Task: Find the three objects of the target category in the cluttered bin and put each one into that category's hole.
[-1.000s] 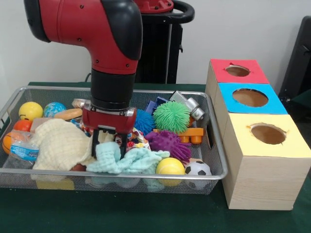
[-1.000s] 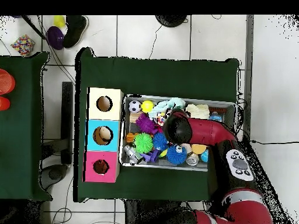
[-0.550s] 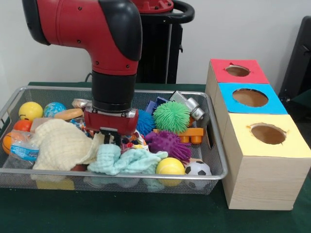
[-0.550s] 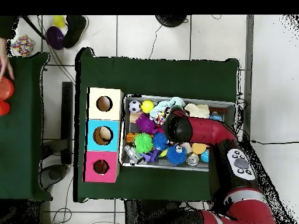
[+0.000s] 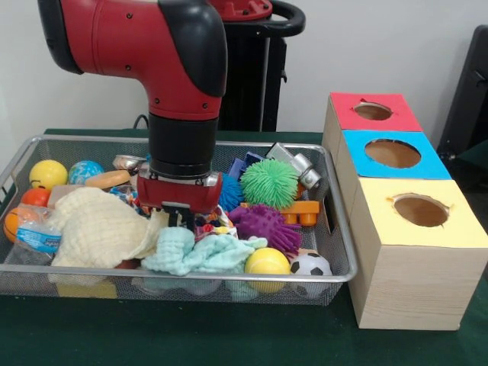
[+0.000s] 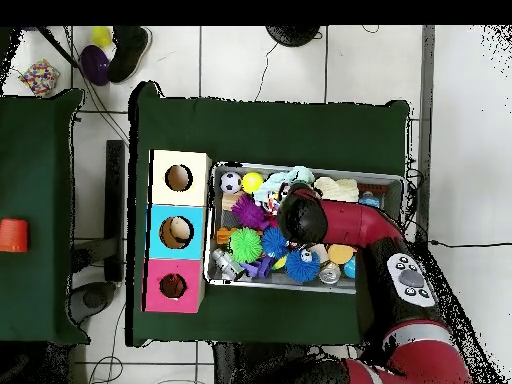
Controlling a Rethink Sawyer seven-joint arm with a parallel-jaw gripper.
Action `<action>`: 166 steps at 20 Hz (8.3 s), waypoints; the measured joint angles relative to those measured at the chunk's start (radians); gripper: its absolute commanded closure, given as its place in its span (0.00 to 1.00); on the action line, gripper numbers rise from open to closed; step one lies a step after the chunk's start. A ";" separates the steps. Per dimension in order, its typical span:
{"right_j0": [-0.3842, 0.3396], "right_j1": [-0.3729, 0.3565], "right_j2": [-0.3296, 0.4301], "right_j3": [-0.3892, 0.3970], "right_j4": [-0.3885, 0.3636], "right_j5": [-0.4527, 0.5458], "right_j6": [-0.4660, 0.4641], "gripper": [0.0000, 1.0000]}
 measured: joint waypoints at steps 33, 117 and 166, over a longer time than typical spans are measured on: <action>-0.146 -0.027 0.102 -0.102 -0.231 0.417 -0.038 1.00; -0.241 -0.114 0.234 -0.179 -0.158 0.801 -0.534 0.00; -0.194 0.017 0.203 -0.066 0.025 0.602 -0.530 0.00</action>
